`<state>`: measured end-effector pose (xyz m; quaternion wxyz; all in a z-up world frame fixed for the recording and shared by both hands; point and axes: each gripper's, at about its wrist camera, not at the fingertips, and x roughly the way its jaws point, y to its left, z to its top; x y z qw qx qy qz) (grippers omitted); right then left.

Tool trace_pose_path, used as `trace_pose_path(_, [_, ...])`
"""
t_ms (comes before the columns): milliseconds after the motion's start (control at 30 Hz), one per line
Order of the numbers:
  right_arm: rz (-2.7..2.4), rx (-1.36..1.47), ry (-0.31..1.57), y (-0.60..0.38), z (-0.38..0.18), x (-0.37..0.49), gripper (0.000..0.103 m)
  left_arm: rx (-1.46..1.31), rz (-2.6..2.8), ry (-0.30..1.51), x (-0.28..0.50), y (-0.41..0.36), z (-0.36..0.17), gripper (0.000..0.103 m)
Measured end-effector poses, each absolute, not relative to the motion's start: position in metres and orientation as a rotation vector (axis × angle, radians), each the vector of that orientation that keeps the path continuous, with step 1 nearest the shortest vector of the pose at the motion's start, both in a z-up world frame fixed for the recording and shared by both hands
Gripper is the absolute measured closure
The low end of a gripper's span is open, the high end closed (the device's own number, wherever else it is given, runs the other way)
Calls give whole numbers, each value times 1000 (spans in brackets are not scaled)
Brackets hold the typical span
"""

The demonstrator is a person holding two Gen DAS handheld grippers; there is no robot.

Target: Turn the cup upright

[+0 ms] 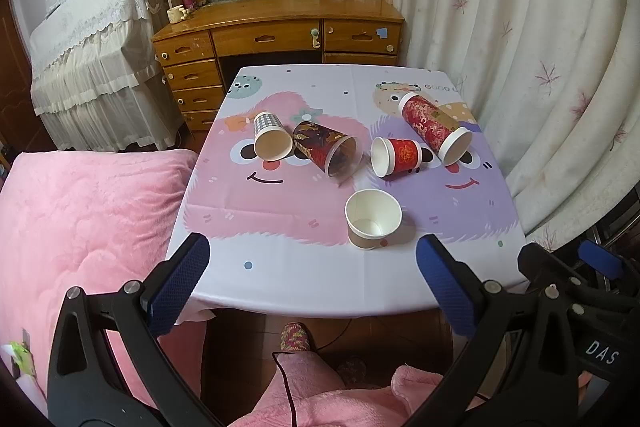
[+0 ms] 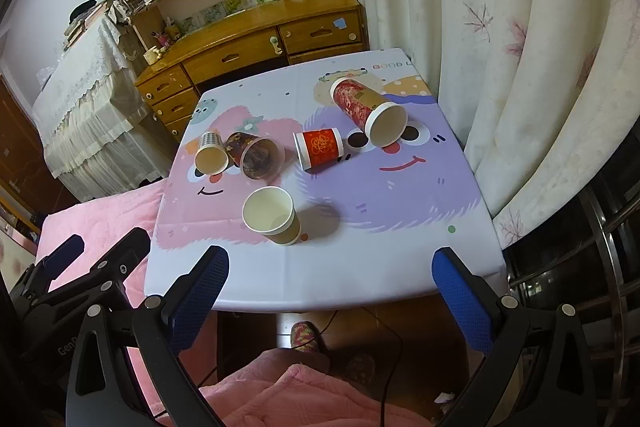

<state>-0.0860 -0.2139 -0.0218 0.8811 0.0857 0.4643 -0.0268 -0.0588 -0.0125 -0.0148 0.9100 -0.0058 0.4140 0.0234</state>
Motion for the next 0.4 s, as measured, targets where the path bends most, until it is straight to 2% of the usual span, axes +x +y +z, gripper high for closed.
trace_pose_path(400, [-57, 182, 975, -213, -21, -80, 0, -9, 44, 857, -54, -11, -12, 0])
